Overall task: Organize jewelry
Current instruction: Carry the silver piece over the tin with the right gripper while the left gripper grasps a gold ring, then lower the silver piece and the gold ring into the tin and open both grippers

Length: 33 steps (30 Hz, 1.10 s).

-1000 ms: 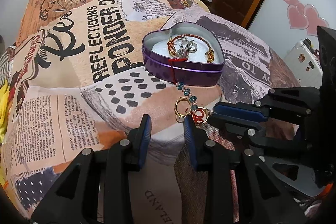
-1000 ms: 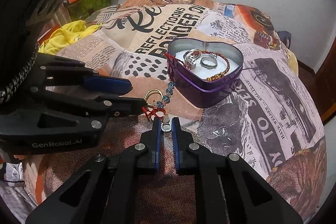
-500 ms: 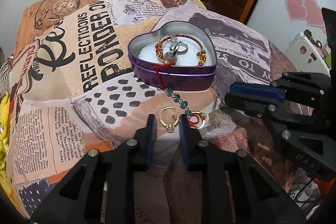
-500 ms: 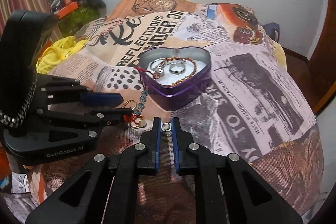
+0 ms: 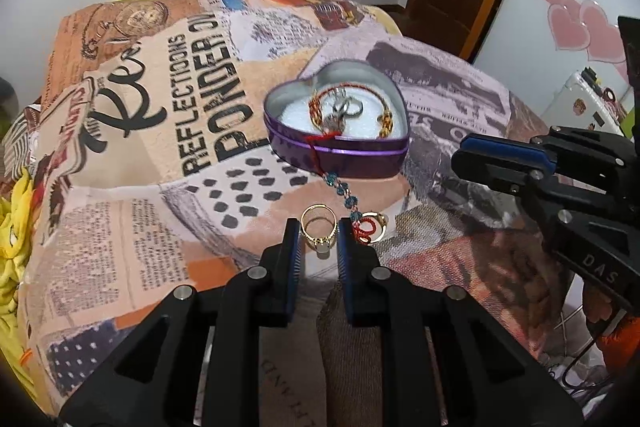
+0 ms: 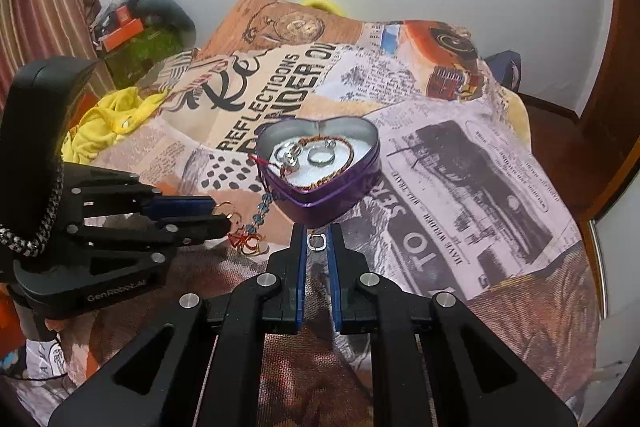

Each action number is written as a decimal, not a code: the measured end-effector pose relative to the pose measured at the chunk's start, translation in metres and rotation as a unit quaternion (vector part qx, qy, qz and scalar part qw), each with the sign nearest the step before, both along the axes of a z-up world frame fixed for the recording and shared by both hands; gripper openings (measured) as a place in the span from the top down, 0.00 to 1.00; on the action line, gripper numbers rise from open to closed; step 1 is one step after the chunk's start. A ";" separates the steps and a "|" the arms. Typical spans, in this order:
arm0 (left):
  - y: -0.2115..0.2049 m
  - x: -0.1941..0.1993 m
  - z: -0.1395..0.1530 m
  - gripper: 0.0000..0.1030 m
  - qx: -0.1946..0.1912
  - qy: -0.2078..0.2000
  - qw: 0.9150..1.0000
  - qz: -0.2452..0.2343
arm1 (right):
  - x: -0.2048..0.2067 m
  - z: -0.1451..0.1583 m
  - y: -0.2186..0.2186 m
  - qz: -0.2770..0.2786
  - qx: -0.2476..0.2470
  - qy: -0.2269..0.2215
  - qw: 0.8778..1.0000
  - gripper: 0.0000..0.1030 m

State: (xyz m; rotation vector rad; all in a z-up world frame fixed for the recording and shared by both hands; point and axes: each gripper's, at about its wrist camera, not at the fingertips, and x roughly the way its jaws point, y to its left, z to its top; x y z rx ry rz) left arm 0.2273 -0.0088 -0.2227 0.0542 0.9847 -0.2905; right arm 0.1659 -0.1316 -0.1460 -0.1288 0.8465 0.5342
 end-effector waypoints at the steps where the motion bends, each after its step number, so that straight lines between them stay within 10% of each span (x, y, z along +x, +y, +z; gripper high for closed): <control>1: 0.002 -0.001 0.005 0.84 -0.001 -0.005 1.000 0.002 | 0.000 0.001 -0.001 -0.002 0.001 -0.002 1.000 0.91; 33: 0.004 0.020 0.072 0.83 -0.029 -0.085 0.996 0.017 | 0.021 0.055 -0.010 -0.028 0.038 -0.067 0.997 0.91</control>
